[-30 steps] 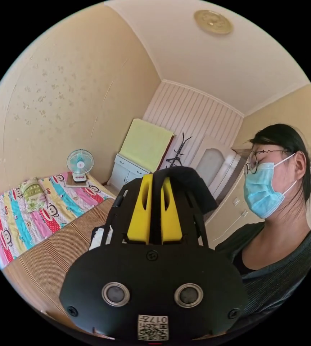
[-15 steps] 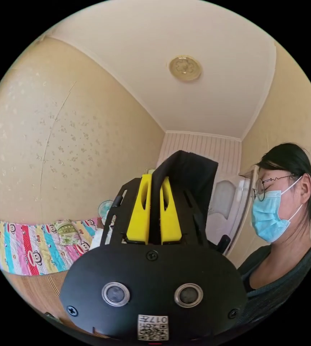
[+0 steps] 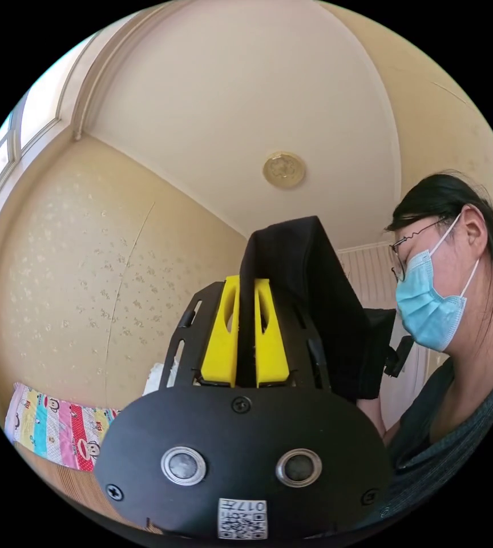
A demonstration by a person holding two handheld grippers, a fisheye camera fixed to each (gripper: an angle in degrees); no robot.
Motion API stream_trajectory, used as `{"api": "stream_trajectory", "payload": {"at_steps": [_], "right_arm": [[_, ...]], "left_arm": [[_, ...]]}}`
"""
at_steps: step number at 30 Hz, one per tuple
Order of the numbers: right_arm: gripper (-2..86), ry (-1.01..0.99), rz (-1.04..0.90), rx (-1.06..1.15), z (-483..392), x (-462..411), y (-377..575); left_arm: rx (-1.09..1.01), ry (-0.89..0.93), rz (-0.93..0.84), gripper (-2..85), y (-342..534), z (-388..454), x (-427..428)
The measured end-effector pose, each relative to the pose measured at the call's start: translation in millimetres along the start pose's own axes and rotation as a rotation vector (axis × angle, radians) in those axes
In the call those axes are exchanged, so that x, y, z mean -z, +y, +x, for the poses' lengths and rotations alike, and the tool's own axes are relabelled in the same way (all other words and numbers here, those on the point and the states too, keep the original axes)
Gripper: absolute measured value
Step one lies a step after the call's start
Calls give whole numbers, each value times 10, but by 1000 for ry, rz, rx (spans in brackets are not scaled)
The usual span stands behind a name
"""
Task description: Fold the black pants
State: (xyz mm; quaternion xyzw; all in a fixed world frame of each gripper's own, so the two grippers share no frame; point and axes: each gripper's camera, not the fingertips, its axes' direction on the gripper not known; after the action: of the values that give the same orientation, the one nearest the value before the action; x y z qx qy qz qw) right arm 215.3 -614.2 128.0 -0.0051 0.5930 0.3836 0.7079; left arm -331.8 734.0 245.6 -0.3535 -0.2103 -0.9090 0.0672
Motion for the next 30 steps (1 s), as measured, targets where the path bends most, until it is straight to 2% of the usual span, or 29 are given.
{"api": "stream_trajectory", "payload": {"at_steps": [4,7,11,14,15,17,18,20,23,26,28,30], "right_arm": [[20,31,4,59,159,-185,76],[19,93,-99,91,545,-700,304],[17,194,-354,34,1693,-2283,1027],[15,254,-627,-30,2798,-3771,2029],[13,248,-783,-180,3296,-4212,2502],[9,215,-917,-284,3772,-4481,3098],[8,217,-974,-314,3952,-4496,3445],[6,216,-1087,-280,4073,-4403,3963],[6,153,-1348,-217,4104,-4023,5025],[9,18,-1676,-371,4104,-3437,6251],[13,-77,-1826,-481,4004,-3089,6855],[24,-204,-2030,-577,3736,-2769,7517]], "left_arm": [[-8,-3,8,46,-123,-127,-35],[4,-64,-37,42,-128,-405,-325],[96,-140,-183,45,-88,-1185,-1305],[171,-248,-347,64,73,-2253,-2582],[220,-348,-392,66,236,-2745,-3038],[296,-547,-486,49,584,-3404,-3482],[363,-647,-599,54,855,-3778,-3630],[442,-639,-717,59,1297,-4178,-3618],[361,-606,-837,60,2128,-4339,-3231],[388,-627,-1139,63,3302,-4418,-2741],[514,-635,-1375,67,4261,-4435,-2224],[612,-640,-1482,70,4788,-4405,-1824]]}}
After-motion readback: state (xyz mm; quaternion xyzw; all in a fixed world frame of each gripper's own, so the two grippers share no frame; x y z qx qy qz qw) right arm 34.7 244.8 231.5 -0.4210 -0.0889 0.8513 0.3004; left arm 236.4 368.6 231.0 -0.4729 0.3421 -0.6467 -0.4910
